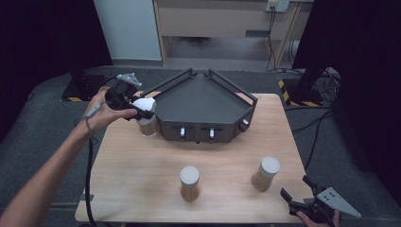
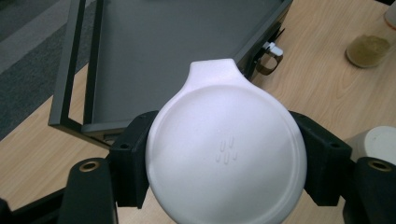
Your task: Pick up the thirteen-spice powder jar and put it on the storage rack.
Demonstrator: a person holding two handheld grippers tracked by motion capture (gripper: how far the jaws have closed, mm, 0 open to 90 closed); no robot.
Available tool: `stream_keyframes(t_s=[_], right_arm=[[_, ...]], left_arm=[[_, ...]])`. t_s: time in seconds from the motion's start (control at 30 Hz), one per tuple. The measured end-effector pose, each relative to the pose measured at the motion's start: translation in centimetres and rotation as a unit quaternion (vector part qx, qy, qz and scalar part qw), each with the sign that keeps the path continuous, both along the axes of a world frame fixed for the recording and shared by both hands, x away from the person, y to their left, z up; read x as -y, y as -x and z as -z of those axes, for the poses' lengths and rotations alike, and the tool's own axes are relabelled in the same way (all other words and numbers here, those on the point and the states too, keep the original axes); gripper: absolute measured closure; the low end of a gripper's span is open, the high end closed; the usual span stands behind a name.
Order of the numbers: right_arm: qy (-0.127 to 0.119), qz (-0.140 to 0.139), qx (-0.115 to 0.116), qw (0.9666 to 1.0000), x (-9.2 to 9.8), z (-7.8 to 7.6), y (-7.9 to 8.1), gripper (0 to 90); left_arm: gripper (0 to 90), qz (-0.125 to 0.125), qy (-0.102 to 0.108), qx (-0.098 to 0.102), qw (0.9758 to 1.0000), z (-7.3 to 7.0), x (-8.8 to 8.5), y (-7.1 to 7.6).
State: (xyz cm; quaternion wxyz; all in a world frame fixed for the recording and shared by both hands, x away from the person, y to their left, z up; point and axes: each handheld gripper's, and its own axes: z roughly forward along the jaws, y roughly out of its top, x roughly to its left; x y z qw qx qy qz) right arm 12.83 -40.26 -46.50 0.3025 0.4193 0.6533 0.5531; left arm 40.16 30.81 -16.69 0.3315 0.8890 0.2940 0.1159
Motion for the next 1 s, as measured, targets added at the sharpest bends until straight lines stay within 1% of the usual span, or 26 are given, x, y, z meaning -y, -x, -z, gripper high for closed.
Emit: stream_keyframes(t_s=[0.03,0.1,0.17,0.27,0.3,0.5,0.7,0.87,1.0], right_arm=[[0.0,-0.001,0.0,1.0,0.0,0.0,0.0,0.9],[0.0,0.0,0.0,1.0,0.0,0.0,0.0,0.9],[-0.001,0.0,0.0,1.0,0.0,0.0,0.0,0.9],[0.001,0.0,0.0,1.0,0.0,0.0,0.0,0.9],[0.001,0.0,0.0,1.0,0.0,0.0,0.0,0.9],[0.0,0.0,0.0,1.0,0.0,0.0,-0.1,0.9],[-0.001,-0.002,-0.002,1.0,0.0,0.1,-0.1,0.9],[-0.002,-0.002,0.0,1.0,0.1,0.1,-0.1,1.0],[-0.003,-0.003,-0.002,1.0,0.1,0.1,-0.1,1.0]], left_arm=[[30.0,0.007,-0.001,0.002,1.0,-0.5,0.1,-0.3],[30.0,0.008,0.001,0.003,1.0,-0.6,0.2,-0.4],[30.0,0.012,-0.003,0.007,0.9999,-1.1,0.5,-0.7],[30.0,0.021,0.002,0.008,0.9998,-1.8,0.9,-1.4],[30.0,0.021,0.002,0.008,0.9998,-1.8,0.9,-1.4],[30.0,0.027,0.004,0.004,0.9996,-2.3,1.5,-2.5],[30.0,0.025,0.004,0.004,0.9997,-2.6,2.1,-3.4],[30.0,0.02,0.003,0.004,0.9998,-2.7,2.7,-4.4],[30.0,0.011,0.0,0.005,0.9999,-2.6,3.3,-5.2]])
